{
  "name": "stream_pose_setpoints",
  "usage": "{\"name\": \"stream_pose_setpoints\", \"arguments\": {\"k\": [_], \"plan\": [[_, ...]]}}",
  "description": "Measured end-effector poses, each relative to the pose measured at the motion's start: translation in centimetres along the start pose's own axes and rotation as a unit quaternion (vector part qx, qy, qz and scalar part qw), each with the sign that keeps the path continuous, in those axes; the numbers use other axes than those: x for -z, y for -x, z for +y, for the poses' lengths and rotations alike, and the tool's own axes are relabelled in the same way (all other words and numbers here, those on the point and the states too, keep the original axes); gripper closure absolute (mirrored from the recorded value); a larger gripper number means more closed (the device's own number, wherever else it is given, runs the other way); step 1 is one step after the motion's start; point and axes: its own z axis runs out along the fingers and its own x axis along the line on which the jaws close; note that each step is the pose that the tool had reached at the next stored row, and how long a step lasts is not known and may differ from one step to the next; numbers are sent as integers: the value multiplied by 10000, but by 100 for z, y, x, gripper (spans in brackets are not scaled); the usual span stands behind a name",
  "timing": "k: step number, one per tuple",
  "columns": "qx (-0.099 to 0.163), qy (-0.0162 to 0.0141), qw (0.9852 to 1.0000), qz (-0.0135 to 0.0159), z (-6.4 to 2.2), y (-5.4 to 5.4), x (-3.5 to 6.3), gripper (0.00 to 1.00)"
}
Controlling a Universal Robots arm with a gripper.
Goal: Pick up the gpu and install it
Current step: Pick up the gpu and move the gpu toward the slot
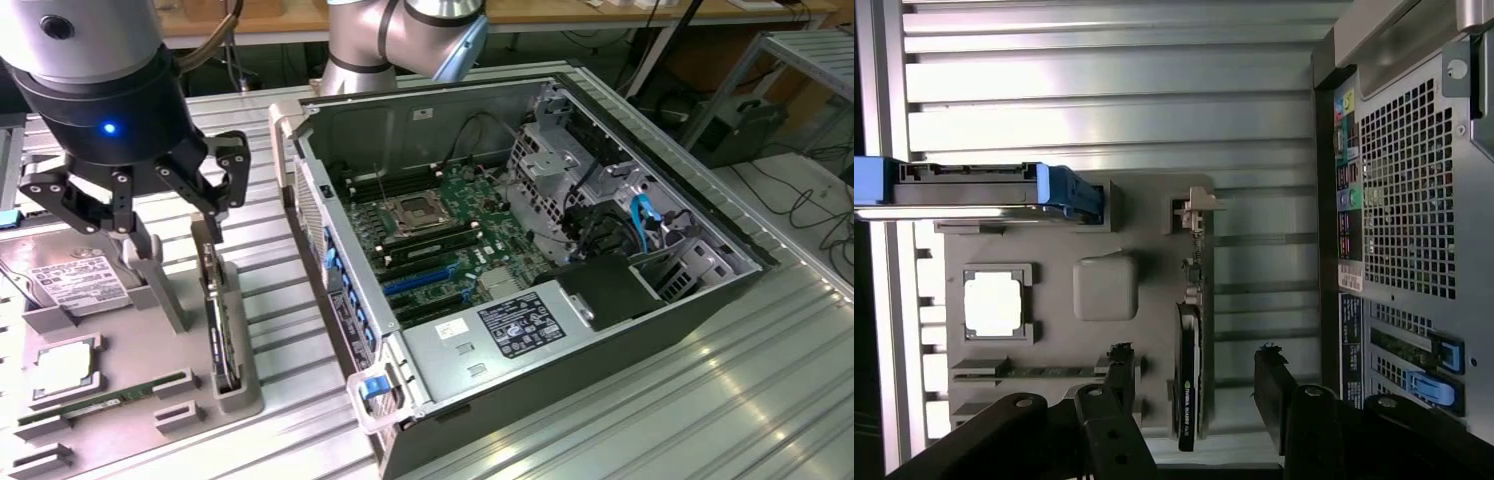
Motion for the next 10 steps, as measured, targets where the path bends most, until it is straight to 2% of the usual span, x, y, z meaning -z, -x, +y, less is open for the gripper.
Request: {"name": "stream_pose_setpoints", "arguments": {"k": [10], "plan": [[8, 0, 10000, 0, -9, -4, -83, 40]]}}
